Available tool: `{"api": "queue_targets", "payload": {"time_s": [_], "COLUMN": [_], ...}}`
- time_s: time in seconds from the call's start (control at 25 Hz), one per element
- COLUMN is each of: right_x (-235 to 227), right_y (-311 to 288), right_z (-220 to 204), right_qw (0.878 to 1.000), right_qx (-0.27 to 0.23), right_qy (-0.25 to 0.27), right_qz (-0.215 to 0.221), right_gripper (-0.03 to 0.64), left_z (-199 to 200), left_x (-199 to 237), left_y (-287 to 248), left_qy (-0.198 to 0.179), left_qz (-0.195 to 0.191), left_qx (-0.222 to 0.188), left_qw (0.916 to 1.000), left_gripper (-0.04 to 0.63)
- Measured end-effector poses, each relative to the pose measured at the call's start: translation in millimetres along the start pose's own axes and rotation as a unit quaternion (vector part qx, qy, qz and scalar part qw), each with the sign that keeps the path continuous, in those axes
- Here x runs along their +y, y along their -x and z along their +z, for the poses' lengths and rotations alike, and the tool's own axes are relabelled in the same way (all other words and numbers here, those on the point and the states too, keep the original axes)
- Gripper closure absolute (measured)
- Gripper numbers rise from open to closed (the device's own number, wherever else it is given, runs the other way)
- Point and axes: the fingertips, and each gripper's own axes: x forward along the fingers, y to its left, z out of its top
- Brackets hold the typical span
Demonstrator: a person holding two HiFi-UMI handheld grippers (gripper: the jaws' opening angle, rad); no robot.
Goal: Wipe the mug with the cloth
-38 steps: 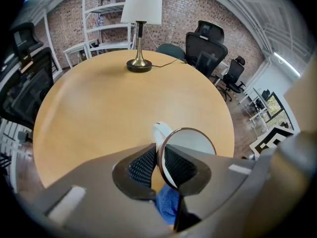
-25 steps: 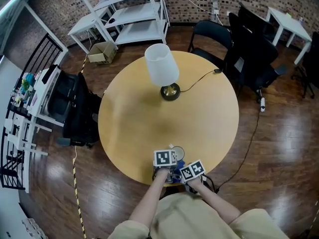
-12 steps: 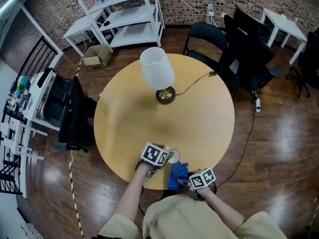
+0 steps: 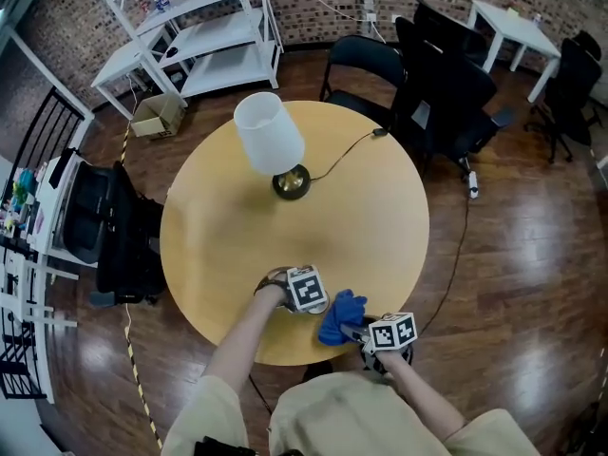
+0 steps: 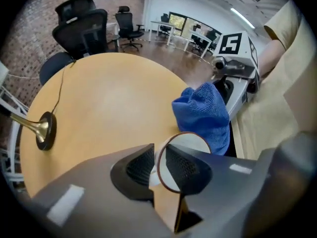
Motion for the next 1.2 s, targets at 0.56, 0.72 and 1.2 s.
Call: {"api": "queue_targets", "payload": {"time_s": [0.56,0.72,1.2], "right_x": [-9.1,-10.0,-5.1], "right_y": [-26.7,-28.6,-38.9], "right_z": [12.8,18.0,12.5], "right_qw": [0.999,0.998,0.995], "right_qx": [-0.005,-0.017,0.006], "right_qy": [0.010,0.015,0.062], "right_qz": [-0.041,-0.056,-0.083], "right_gripper": [0.491,0.491,0.491], "left_z": [-17.7,-34.5,-58.4], "left_x": [12.1,13.7,12.7], "left_y": [-4.5,-3.5,-2.6], "left_qy": [0.324,0.441,0.670], "left_qz": [0.006,-0.002,-0.007], "left_qx": [-0.052,-0.043,-0.098], "left_qw": [0.9447,0.8964,0.7358], "left_gripper": [0.538,0.541,0.541]}}
